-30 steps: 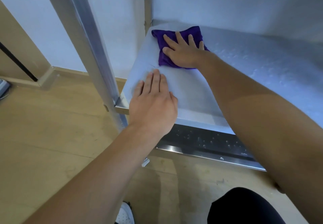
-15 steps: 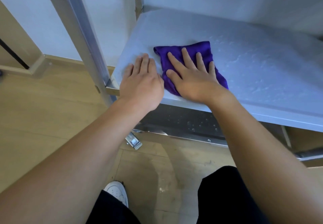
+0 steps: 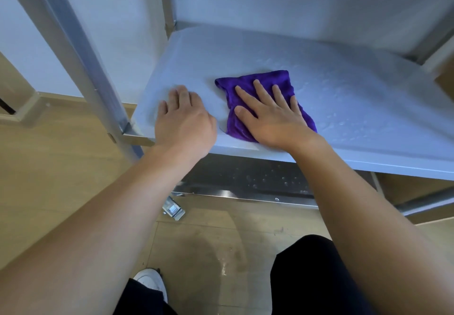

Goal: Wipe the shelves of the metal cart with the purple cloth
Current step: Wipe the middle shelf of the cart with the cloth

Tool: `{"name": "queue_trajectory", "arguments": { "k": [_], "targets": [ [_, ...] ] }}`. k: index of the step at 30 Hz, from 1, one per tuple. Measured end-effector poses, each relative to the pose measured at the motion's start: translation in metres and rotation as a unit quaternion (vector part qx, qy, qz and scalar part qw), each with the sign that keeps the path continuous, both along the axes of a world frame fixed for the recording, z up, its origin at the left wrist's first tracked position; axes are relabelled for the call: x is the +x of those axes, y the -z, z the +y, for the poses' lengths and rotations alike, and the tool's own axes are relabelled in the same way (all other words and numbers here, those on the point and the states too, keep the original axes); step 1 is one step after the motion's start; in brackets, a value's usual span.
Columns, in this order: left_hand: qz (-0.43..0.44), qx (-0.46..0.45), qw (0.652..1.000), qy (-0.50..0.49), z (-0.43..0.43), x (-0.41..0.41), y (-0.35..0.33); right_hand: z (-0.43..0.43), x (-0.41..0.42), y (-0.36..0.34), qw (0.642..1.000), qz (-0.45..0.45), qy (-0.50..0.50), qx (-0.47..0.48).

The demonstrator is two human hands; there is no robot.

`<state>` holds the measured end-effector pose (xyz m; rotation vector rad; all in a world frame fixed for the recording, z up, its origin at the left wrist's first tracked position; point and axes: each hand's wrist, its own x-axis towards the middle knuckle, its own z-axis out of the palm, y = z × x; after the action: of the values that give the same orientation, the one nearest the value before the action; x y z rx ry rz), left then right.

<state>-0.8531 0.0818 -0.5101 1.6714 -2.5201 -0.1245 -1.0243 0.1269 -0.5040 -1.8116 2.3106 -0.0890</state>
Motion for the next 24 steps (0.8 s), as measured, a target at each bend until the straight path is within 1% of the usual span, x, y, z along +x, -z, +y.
{"name": "queue_trajectory", "arguments": {
  "k": [5,7,9,13,16,20,24],
  "targets": [
    [0.049,-0.044,0.992,0.111,0.019,-0.035,0.004,0.014,-0.033,0.001,0.999,0.009,0.036,0.000],
    [0.054,-0.069,0.987,0.135,0.024,-0.044,0.006,0.022,-0.048,0.002,0.999,0.014,0.052,0.000],
    [0.048,-0.078,0.986,0.138,0.025,-0.047,0.010,0.030,-0.065,0.002,0.998,0.018,0.067,0.000],
    [0.037,-0.067,0.988,0.137,0.024,-0.048,0.012,0.041,-0.103,0.000,0.993,0.024,0.112,0.012],
    [0.034,-0.066,0.989,0.130,0.026,-0.049,0.013,0.039,-0.113,-0.001,0.990,0.024,0.138,0.019],
    [0.036,-0.069,0.989,0.124,0.028,-0.050,0.013,0.025,-0.092,0.000,0.989,0.024,0.142,0.016],
    [0.032,-0.072,0.990,0.121,0.028,-0.050,0.013,-0.008,-0.054,0.001,0.996,0.015,0.093,0.003]
  ]
}}
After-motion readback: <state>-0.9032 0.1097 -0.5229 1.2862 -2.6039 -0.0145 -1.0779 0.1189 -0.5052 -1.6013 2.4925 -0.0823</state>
